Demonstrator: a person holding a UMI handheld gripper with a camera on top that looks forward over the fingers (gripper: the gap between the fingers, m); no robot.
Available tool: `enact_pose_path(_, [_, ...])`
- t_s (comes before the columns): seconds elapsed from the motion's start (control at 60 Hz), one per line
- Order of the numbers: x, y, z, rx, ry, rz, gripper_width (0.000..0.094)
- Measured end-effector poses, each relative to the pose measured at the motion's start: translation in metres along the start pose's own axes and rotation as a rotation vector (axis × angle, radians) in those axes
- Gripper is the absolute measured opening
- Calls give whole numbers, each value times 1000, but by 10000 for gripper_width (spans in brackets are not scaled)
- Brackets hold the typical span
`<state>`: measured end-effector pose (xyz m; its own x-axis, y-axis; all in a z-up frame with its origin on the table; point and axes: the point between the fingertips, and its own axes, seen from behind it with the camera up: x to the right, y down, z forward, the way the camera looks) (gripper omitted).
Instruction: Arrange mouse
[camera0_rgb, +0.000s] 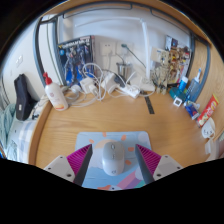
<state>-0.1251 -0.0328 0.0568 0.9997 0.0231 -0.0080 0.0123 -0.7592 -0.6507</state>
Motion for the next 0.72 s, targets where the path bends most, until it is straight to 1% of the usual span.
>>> enact_pose_path(0.133, [-12,-38,-56,65,-12,-8,855])
enact_pose_path(0.217, [-18,-61,-91,131,-12,-21,860])
enact_pose_path(0.333, [-21,-78,-129,193,-24,-34,864])
enact_pose_path(0.45, [-26,-84,-152,221,-44,-3,864])
enact_pose_path(0.55, [-23,-86,-160,237,-33,1,864])
enact_pose_path(0.717, [-24,-78,-160,235,-23,0,847])
